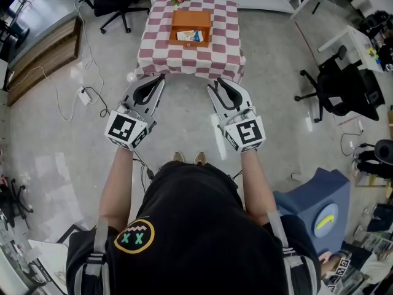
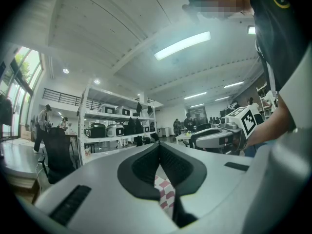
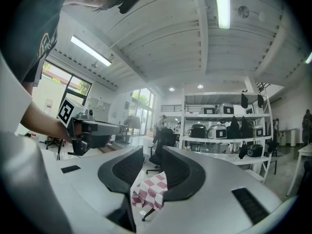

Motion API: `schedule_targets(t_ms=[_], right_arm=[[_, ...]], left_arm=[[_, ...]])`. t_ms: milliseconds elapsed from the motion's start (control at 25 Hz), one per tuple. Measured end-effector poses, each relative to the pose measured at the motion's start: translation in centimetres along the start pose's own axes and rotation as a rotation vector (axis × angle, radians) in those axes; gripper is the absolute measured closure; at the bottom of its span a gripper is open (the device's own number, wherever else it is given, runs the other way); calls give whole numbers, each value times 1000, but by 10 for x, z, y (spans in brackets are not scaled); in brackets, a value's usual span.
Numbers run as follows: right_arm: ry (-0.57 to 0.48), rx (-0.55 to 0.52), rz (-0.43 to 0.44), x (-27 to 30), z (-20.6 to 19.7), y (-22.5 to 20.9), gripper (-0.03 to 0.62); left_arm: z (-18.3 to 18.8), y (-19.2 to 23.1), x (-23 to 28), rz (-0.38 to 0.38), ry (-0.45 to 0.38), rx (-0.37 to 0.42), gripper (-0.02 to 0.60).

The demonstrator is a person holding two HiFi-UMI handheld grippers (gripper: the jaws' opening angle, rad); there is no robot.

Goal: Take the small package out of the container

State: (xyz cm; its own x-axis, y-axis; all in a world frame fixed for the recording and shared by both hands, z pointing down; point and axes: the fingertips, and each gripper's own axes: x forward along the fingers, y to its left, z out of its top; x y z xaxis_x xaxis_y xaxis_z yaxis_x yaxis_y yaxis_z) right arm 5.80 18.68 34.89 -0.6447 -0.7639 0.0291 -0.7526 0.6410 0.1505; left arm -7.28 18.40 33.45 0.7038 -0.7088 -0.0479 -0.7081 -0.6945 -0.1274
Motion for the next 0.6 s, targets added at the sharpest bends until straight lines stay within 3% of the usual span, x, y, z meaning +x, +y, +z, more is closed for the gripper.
schedule_targets(t_ms=[280,600], right_arm=[[-1,10,4,1,-2,1,364],[32,40,25,7,-10,1,67]], left_arm=[[-2,2,0,-2,2,-1,565],[-3,3,2,-6,3,-1,565]])
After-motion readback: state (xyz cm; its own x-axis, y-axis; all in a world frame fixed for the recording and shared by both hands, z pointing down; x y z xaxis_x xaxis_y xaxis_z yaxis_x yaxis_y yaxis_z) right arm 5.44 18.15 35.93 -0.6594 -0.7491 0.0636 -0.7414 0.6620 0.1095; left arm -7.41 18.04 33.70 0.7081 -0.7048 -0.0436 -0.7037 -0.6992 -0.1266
